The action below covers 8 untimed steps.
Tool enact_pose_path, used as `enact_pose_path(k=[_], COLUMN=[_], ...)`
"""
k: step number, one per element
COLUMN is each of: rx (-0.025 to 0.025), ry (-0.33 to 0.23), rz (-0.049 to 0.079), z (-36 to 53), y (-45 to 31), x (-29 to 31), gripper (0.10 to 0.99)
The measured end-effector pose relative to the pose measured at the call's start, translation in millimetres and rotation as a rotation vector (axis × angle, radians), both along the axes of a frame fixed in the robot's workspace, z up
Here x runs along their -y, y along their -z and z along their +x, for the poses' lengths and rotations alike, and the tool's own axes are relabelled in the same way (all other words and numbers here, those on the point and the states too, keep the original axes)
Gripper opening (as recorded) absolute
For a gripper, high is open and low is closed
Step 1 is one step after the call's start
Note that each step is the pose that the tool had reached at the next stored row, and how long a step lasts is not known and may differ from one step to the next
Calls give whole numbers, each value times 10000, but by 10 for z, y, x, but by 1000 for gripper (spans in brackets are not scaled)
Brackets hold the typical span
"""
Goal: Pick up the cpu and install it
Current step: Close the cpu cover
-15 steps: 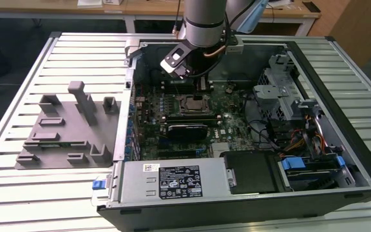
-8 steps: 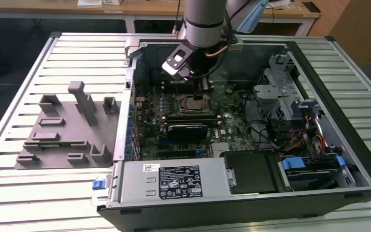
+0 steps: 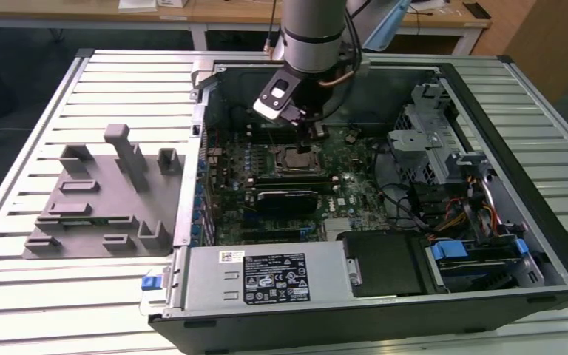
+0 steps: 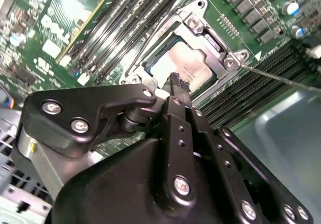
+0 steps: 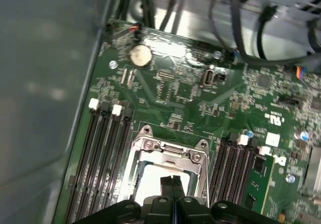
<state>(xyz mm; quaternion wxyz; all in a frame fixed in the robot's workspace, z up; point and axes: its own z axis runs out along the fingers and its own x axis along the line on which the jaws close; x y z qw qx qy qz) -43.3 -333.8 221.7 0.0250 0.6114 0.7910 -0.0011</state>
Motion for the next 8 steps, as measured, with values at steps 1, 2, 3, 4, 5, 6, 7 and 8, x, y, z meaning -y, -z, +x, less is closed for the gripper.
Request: enact_pose_path(k=[1,2,3,4,5,6,7,8], rx=[0,0,0,0,0,0,0,0], ry=[-180,-360,-539,-720,-899,-1080,-1259,-1455], rz=[-2,-5,-7,-9,-12,-15,-18,-21], z=[0,0,0,0,0,0,0,0], y=[0,0,0,1,1,1,1,1], x=[0,0,0,0,0,0,0,0], gripper=[106,106,106,106,106,106,106,106])
